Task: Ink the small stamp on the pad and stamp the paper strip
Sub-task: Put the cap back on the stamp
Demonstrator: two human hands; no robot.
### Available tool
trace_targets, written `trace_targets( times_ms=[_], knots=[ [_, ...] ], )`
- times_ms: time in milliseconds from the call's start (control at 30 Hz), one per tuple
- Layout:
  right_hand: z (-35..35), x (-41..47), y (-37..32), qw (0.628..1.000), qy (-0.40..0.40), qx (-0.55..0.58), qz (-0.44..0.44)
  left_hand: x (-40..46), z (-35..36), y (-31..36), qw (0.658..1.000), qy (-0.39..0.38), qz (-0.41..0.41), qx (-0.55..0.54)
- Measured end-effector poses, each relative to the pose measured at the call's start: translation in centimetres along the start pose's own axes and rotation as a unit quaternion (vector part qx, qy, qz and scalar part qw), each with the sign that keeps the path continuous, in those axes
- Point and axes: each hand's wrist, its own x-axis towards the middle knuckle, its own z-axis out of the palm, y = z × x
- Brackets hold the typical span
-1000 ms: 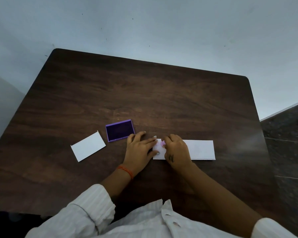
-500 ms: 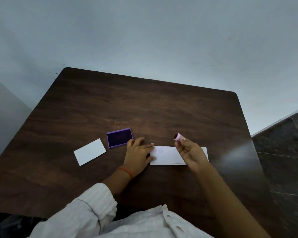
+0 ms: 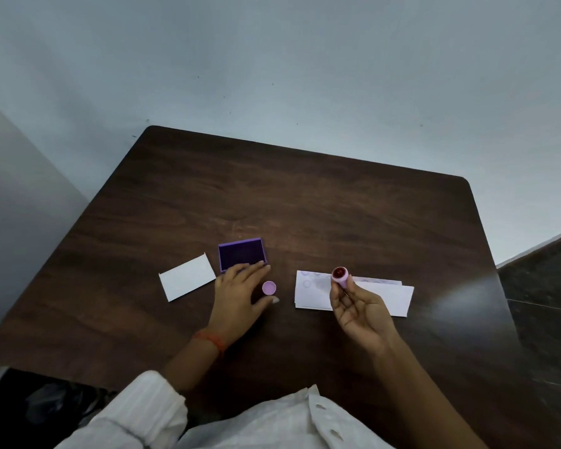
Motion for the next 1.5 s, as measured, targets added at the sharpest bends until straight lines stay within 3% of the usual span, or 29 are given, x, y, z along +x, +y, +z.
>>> trace_targets(
  times_ms=[367,700,933,1133,1200,1500],
  knots=[
    [1.3,1.3,3.9,0.994,-0.002,-0.092,0.063,-0.1,1.4,-0.2,0.993,-0.046,-0.084,-0.072],
    [1.7,3.1,5.3,0.978,-0.014,-0.206,0.009,0.8,1.5,-0.3,0.992,-0.042,-0.069,-0.097],
    [2.6,3.8,6.4,0.901,0.008,-0.423,-0.096,0.4,0.2,-0.1,0.989,-0.044,-0.039,-0.135],
    [2.8,3.6,7.1,0.767,0.007,-0.598,-0.232,0.2,-0.3,0.4,0.987,-0.045,-0.028,-0.149],
    [2.9,3.6,7.1,0.740,-0.001,-0.623,-0.255,0.2,-0.4,0.4,0.987,-0.039,-0.031,-0.154],
    [2.6,3.8,6.7,0.721,-0.035,-0.647,-0.245,-0.2,-0.5,0.5,0.983,-0.026,-0.050,-0.176]
  ],
)
